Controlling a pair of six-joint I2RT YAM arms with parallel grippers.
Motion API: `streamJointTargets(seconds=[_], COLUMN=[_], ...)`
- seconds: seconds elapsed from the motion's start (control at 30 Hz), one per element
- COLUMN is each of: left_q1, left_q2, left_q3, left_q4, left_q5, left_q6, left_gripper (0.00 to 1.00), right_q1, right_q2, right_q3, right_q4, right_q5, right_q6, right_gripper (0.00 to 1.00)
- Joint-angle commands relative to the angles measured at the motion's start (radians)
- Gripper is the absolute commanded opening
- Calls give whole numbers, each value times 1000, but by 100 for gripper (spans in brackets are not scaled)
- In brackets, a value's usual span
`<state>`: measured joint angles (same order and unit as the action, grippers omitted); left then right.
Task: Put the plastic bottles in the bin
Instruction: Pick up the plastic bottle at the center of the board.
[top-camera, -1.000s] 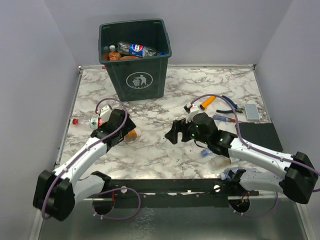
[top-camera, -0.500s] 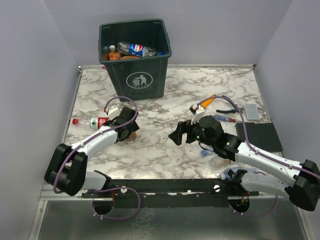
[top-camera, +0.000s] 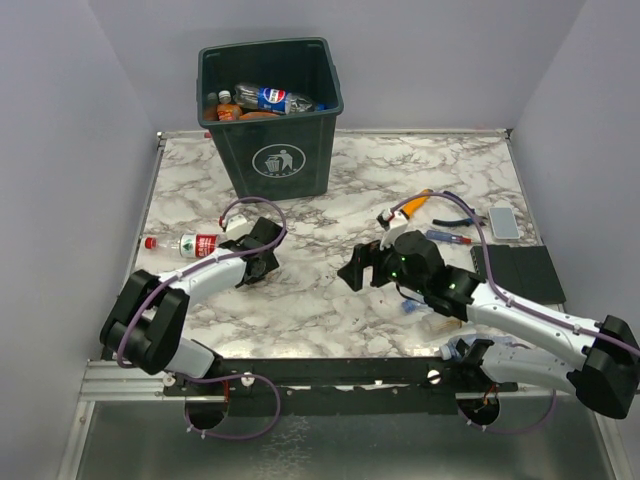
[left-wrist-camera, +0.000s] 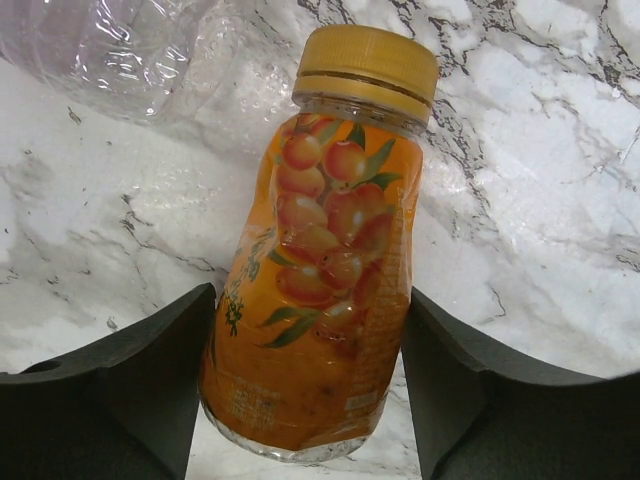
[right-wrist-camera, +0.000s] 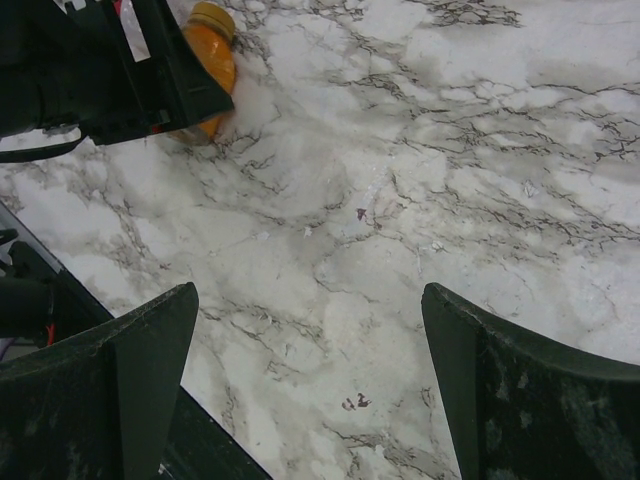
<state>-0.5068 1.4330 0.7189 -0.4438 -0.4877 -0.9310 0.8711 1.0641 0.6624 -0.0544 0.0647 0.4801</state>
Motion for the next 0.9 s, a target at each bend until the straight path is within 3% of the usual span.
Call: streamJointTargets(seconds=[0.0,0.17,0.3,0.53,0.7,0.77,0.87], left_q1=[-15,-82,-127,-151,-151,-151,-151], left_q2=[-36,-112,-188,-429,-571,-579,-555], left_q3=[1,16,57,23,-74,-96,-109], left_q4=[7,19,40,285,593,710,854], left_q5=[-38,-89,-23,318,536,626,742], left_q6=[6,54,154,404,504,525,539], left_gripper=[65,50,47,46,40,39,39], right_q1=[2,2,2,2,2,-1,-18], right_q2=[8,0,-17,-107,-148,-135,-141], right_q3=[25,51,110,202,261,290,297], right_q4=[-22,-43,-98,-156,-111,-93,19], right_q5=[32,63,108,222,166,150,9], right_q6=[-13,-40,-81,-151,-147,-110,-65], right_gripper=[97,97,97,98,100,100,100])
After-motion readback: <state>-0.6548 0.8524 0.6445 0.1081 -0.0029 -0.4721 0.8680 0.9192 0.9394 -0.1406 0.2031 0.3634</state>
